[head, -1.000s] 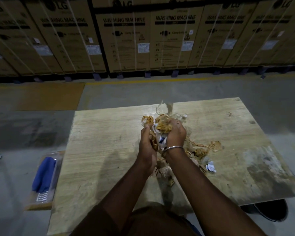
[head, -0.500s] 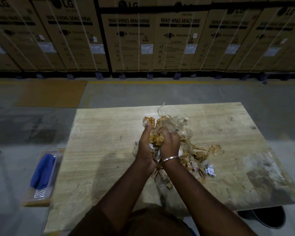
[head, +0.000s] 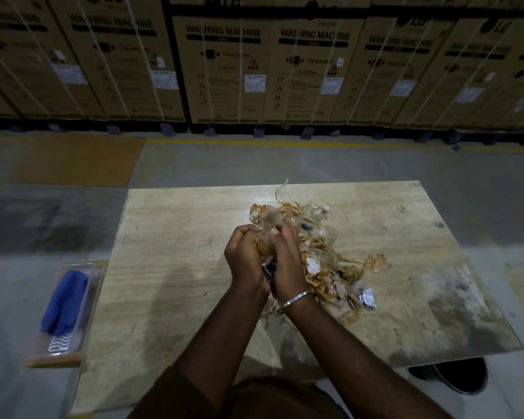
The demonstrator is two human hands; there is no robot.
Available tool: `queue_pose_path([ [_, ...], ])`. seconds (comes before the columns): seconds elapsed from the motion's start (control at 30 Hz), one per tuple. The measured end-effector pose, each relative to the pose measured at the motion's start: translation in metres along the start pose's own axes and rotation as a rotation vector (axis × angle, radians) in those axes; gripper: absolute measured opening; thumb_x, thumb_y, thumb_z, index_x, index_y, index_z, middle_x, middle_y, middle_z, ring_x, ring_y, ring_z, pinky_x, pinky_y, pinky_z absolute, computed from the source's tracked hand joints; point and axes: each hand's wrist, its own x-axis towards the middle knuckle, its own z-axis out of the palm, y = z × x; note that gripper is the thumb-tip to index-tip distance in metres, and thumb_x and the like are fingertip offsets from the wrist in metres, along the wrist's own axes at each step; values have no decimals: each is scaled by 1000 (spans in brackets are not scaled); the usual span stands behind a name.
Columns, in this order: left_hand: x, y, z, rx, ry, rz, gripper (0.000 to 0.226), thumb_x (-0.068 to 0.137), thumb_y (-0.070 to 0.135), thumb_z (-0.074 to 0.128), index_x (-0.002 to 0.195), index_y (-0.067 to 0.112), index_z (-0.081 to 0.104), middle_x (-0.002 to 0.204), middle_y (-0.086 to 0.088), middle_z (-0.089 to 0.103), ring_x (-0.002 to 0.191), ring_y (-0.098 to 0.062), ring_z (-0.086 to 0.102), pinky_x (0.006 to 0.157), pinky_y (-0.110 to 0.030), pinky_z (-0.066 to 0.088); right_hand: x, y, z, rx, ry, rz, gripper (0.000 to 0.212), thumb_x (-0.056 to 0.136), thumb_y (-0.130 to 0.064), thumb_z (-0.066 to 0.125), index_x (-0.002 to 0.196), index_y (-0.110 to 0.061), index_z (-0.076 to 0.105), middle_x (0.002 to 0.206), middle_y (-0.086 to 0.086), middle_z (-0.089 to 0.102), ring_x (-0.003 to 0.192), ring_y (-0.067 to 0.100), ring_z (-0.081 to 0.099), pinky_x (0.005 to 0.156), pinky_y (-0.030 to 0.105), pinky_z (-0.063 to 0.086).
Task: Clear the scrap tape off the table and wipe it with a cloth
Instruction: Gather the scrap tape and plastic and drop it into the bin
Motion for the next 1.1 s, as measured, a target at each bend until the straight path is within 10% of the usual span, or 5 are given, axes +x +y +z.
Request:
queue_pose_path([
  [0.3,-42,-19,23,-399,-439,-463,15,83,11,74,94,3,69,86,-13,70,79,-22,74,74,-28,62,-11,-8,-41,-308,133,-301,18,95,-32,65,92,-17,75,100,-3,68,100,13,66,87,33,53],
  [0.47,-82,-42,61,-139,-229,-581,40,103,40,51,116,8,73,109,-11,75,96,-23,72,80,-32,58,-5,-15,-99,-230,331,-192,21,96,-31,58,77,-24,59,75,-6,57,73,11,55,69,33,43],
  [0.77,-160,-133,133,-18,-452,-745,59,85,52,76,128,12,73,121,-7,74,125,-25,66,125,-47,36,-38,-45,-255,-332,345,-356,33,94,-2,47,116,-18,66,86,-3,67,79,16,65,68,34,51],
  [0.87,-196,-181,160,22,-356,-724,38,103,45,58,111,11,74,95,-6,76,101,-20,70,107,-36,49,-56,-35,-318,-324,324,-304,47,97,-3,44,137,-22,60,76,-6,62,67,10,59,60,26,44],
  [1.1,-258,-285,200,104,-377,-757,28,105,25,49,102,7,71,90,-9,72,86,-19,68,78,-26,52,-98,14,-439,-347,421,-194,41,94,-13,40,122,-13,70,133,-2,64,127,4,57,108,35,49],
])
